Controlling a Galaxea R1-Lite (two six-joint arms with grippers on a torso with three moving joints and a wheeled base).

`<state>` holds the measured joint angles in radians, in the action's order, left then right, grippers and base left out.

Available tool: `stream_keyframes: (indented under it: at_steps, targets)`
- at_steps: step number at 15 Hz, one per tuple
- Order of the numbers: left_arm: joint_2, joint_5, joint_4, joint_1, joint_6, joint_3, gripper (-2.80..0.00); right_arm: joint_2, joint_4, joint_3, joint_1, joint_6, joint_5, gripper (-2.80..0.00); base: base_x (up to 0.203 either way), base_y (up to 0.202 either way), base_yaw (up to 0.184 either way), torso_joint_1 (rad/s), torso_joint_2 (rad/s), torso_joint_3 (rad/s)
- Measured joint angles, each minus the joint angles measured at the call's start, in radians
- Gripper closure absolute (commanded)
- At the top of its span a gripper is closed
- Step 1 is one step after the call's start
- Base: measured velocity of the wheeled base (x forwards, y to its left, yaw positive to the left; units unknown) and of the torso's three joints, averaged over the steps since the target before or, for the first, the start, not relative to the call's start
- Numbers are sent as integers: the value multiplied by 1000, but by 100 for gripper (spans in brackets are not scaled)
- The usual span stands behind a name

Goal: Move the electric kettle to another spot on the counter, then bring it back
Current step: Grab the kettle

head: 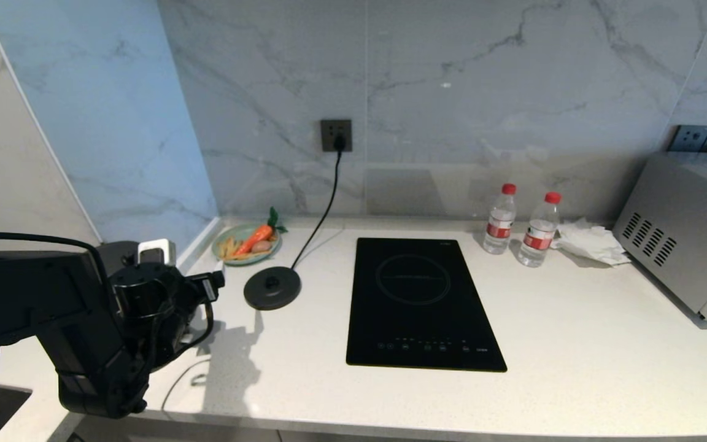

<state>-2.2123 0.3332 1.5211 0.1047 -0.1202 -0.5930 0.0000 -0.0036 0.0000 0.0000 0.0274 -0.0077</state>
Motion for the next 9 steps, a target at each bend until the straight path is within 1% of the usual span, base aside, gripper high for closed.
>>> stream_keyframes:
  at_steps: [6,7,9]
  targets:
    - [25,16,0,-2,0,5,-280,0,0,0,0,0,0,0,0,0,0,0,0,0]
    - [26,23,0,-1,0,5,0,0,0,0,0,0,0,0,0,0,0,0,0,0]
    - [26,30,-2,0,0,0,0,0,0,0,0,0,0,0,0,0,0,0,0,0]
